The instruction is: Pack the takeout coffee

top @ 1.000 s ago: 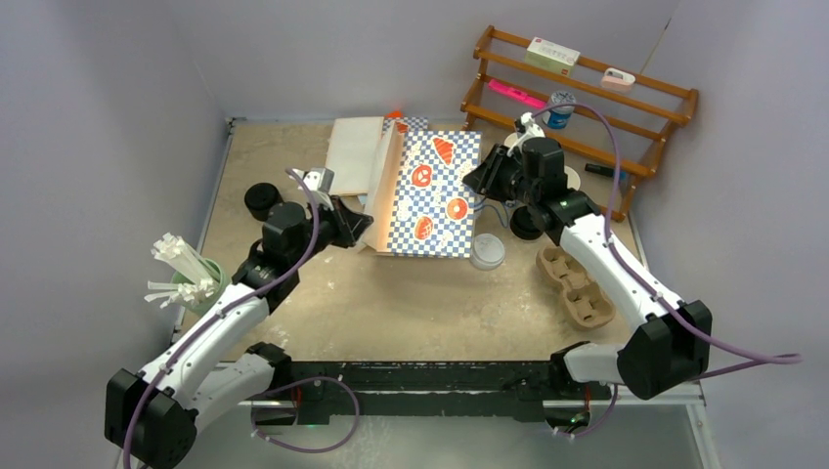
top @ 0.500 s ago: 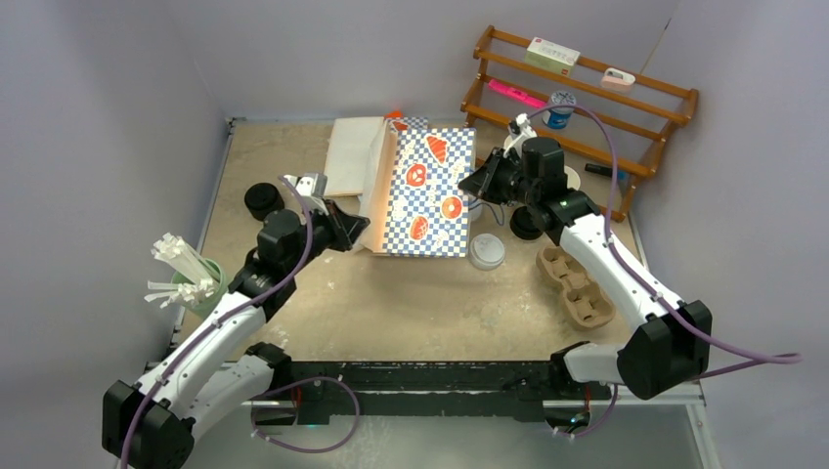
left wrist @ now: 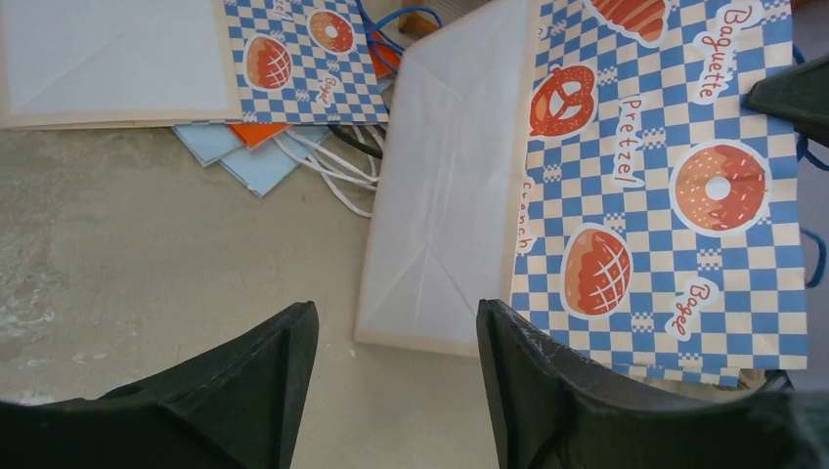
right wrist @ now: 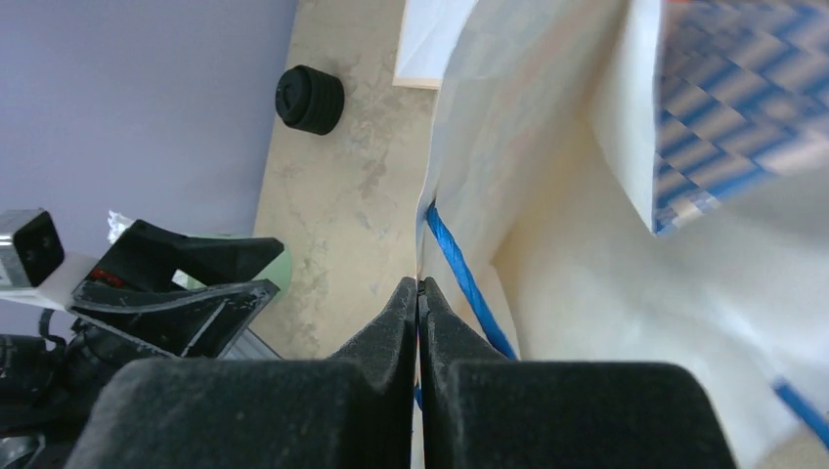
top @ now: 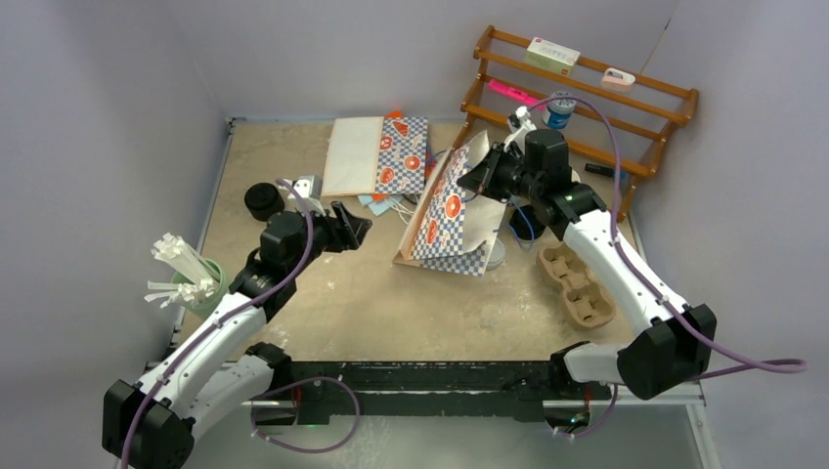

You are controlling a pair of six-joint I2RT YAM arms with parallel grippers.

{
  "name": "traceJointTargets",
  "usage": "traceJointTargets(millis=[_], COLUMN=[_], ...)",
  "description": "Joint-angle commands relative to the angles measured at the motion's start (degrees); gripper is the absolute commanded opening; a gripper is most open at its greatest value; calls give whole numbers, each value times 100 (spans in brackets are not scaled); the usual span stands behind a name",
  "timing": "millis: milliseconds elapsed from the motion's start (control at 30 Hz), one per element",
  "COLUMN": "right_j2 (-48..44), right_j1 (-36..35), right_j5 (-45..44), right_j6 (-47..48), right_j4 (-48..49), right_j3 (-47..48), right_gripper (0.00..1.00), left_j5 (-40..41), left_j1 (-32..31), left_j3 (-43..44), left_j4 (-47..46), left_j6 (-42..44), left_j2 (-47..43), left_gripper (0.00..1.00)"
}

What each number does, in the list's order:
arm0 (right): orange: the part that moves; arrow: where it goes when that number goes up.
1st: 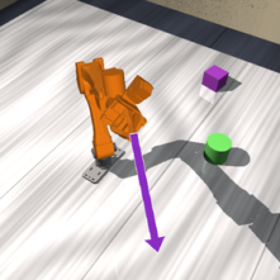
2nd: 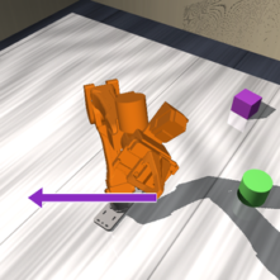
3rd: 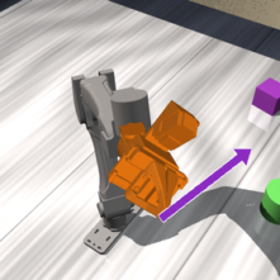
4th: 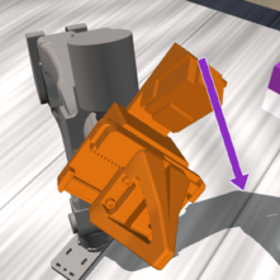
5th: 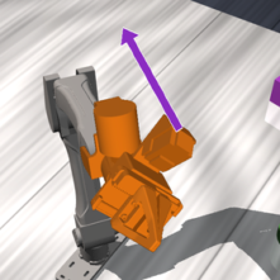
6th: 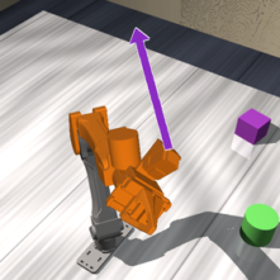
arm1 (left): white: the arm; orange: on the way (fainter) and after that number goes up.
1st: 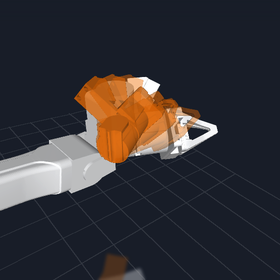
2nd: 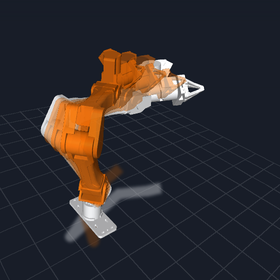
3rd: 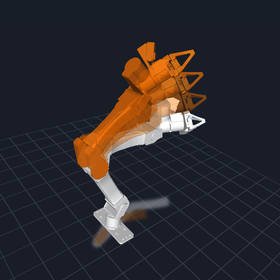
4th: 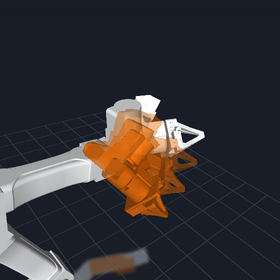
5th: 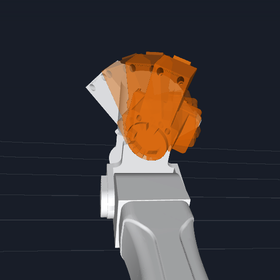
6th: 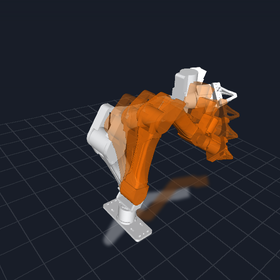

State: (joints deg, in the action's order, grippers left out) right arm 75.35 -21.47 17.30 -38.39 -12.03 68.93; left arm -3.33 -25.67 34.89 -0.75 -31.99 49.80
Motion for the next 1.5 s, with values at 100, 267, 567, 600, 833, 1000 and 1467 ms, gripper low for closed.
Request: traceJointTargets(millis=[100, 267, 567, 600, 833, 1000, 1467], right_j2=[-130, -144, -166, -162, -137, -120, -108], right_j1=[-23, -23, -59, -63, -83, -85, -99], right_j5=[258, 290, 401, 399, 419, 450, 520], right_j6=[418, 542, 587, 580, 538, 517, 506], right_j4=[-602, -735, -689, -675, -553, -438, -405], right_j3=[657, 738, 741, 737, 704, 624, 622], right_gripper=[0, 0, 0, 0, 0, 0, 0], left_j5=[-432, -1415, -1863, -1811, -1458, -1241, -1206], left_j1=[-8, -15, -120, -157, -383, -390, -407], left_j3=[391, 927, 1803, 1863, 2591, 2802, 3169], left_j4=[-324, -645, -659, -627, 64, 395, 372], left_j6=[209, 329, 495, 503, 795, 963, 1001], left_j2=[215, 918, 2037, 2128, 2958, 3305, 3801], left_gripper=[71, 72, 59, 57, 55, 53, 25])
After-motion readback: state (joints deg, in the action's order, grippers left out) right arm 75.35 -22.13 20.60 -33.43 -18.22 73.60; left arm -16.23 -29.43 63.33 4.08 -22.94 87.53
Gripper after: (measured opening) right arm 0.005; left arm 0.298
